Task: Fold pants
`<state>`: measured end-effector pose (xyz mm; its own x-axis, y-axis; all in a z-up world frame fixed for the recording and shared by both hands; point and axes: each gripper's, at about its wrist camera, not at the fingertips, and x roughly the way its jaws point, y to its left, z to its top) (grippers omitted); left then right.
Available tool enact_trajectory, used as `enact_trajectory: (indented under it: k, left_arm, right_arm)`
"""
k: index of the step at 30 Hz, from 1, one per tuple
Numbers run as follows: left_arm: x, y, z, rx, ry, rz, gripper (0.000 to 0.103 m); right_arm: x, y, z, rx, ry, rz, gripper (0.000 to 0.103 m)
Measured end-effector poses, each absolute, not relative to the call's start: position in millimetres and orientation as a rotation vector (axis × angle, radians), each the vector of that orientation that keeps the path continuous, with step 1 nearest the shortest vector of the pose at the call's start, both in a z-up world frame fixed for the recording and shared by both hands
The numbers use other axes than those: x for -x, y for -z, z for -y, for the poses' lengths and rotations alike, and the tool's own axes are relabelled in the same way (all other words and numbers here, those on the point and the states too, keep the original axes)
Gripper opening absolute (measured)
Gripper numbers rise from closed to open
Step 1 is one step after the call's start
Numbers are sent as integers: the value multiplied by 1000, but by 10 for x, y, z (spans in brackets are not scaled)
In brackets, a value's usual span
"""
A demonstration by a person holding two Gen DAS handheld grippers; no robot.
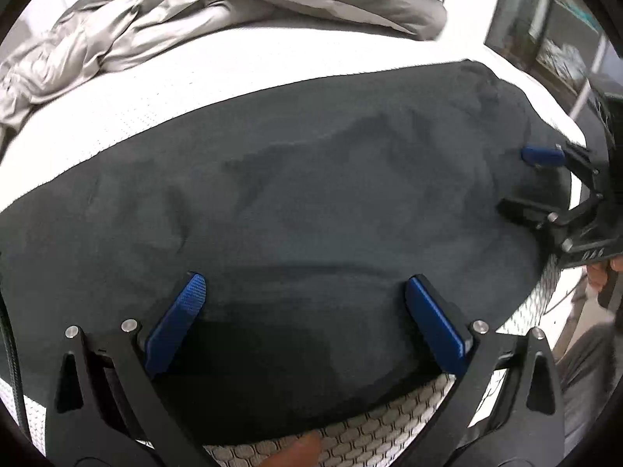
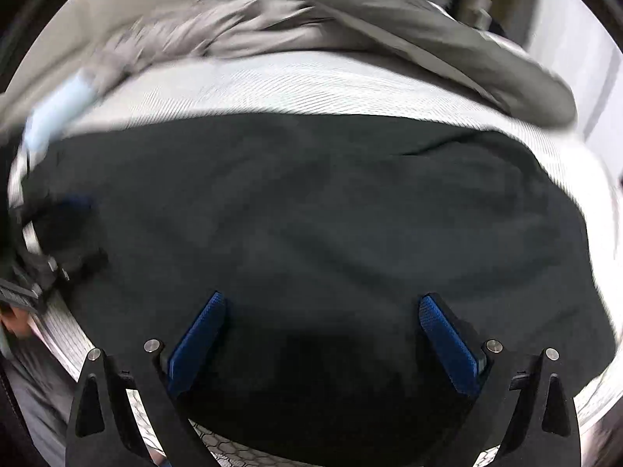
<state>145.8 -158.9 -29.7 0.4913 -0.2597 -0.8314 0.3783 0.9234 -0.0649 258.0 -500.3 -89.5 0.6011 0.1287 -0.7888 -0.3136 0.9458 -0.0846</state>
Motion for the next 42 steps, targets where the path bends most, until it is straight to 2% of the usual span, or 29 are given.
enact_trajectory:
  k: [4, 8, 13, 17, 21, 25, 27, 29, 33, 36, 42]
  left_arm:
    - [-1403, 331, 1563, -138, 400, -980, 102]
    - [-1383, 296, 1538, -134, 389, -997, 102]
    - [-1416, 240, 1625, -129, 371, -1017, 102]
    - [-1458, 61, 1773, -92, 408, -971, 102]
    - [-1700, -37, 1966, -32, 401, -959, 102]
    - [-1872, 60, 2243, -127, 404, -942, 102]
    - [-1930, 216, 2305, -194, 381, -980, 102]
    - [-1973, 338, 2263, -179, 369, -1027, 103]
    - [-1998, 305, 2013, -99, 342, -1036, 103]
    - [-2015, 318, 1931, -82, 344, -1041, 103]
    - [-1969, 179, 1906, -48, 328, -1024, 102]
  right_arm:
    - [-2439, 989, 4956, 264, -269, -888, 101]
    - [-2460, 971, 5513, 329, -58, -860, 101]
    - [-2508, 948, 6233, 137, 136, -878, 102]
    - [-2464, 752, 6085, 47, 118, -785, 102]
    - [-2521, 699, 5546, -17, -76, -777, 102]
    - [-2776, 767, 4863, 64, -192, -824, 101]
    - [-2972, 985, 4592, 171, -185, -879, 101]
    - [-3240, 1048, 4648, 237, -177, -896, 100]
    - [-3319, 1014, 5198, 195, 23, -861, 97]
    - [-3331, 1073, 5577, 181, 222, -839, 100]
    - [-3257, 863, 5435, 129, 219, -808, 100]
